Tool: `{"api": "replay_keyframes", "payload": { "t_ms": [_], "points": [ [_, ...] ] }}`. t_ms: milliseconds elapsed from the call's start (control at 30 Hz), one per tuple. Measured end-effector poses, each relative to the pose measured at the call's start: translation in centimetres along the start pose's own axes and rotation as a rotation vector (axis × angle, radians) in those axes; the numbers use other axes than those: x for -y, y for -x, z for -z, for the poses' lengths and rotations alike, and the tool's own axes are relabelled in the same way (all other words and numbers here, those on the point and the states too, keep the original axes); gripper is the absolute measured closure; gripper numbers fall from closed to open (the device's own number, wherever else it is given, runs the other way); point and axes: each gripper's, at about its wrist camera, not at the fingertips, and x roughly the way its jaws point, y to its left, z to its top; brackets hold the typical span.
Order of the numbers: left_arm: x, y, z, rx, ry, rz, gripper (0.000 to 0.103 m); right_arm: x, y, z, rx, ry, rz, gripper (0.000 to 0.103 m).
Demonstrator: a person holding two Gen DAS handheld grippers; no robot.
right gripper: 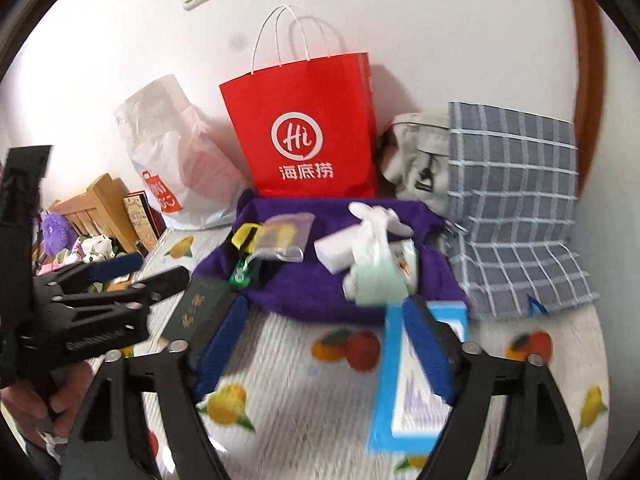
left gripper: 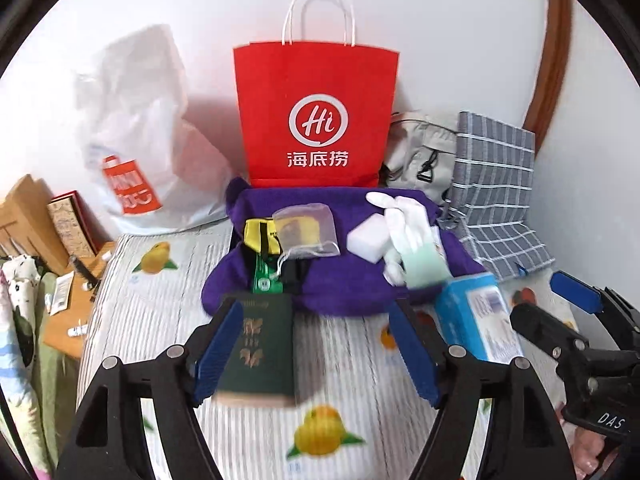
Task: Organize soft objects
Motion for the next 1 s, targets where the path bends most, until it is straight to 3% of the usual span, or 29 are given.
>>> {"api": "replay_keyframes", "payload": {
  "t_ms": [200, 533, 1000],
  "points": [
    [0.6, 5.8, 3.9, 0.059, 0.011, -0.019, 0.017, -0.3, 5.4, 3.7, 0.047, 0.002, 0.100, 0.002],
    [1.6, 13.3, 9.5, 0.119, 0.017, -0.015, 0.014, -1.2, 13.7, 10.0, 0.065, -0.052, 0.138, 0.000],
    [2.1, 17.6, 12.8, 0.162, 0.021, -0.024, 0.013, -2.1, 19.9, 13.7, 0.115, -0.060, 0.188, 0.000]
  ]
}}
